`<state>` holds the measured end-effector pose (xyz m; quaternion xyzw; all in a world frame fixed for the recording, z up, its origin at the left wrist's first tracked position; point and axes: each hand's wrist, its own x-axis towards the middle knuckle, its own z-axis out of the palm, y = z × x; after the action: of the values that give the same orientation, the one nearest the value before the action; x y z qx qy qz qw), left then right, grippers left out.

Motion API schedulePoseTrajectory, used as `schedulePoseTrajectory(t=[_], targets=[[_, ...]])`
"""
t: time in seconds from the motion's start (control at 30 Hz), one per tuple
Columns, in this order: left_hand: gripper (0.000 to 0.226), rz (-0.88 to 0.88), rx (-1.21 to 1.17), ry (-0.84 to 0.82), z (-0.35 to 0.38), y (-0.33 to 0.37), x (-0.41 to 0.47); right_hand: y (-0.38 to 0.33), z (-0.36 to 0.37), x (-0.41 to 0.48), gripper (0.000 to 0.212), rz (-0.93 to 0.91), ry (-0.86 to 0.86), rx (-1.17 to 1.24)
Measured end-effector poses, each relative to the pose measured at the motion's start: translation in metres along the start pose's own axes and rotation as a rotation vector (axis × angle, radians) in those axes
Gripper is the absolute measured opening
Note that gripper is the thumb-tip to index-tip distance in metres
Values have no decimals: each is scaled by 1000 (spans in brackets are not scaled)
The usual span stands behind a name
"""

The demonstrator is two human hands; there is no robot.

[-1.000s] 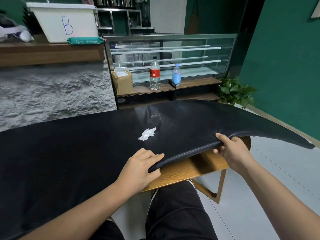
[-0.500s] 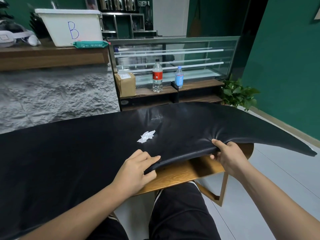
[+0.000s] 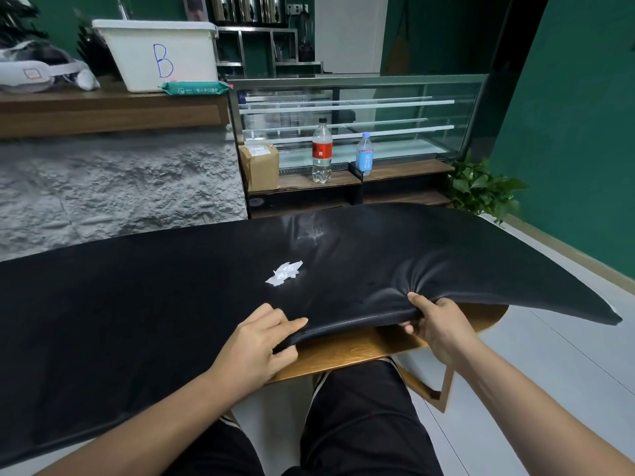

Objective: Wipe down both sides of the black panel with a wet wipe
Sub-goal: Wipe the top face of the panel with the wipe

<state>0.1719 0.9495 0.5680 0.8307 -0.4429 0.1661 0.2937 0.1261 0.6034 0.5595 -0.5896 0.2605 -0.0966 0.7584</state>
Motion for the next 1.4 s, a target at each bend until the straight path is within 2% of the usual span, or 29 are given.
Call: schedulePoseTrajectory(t=[0.37,1.4], targets=[[40,13,32,-21,-16,-8,-23,22,21,-5,41,17,-28,-63],[42,-196,113,-84,-66,-44,-108,90,113,-28,32,144,-90,-109]])
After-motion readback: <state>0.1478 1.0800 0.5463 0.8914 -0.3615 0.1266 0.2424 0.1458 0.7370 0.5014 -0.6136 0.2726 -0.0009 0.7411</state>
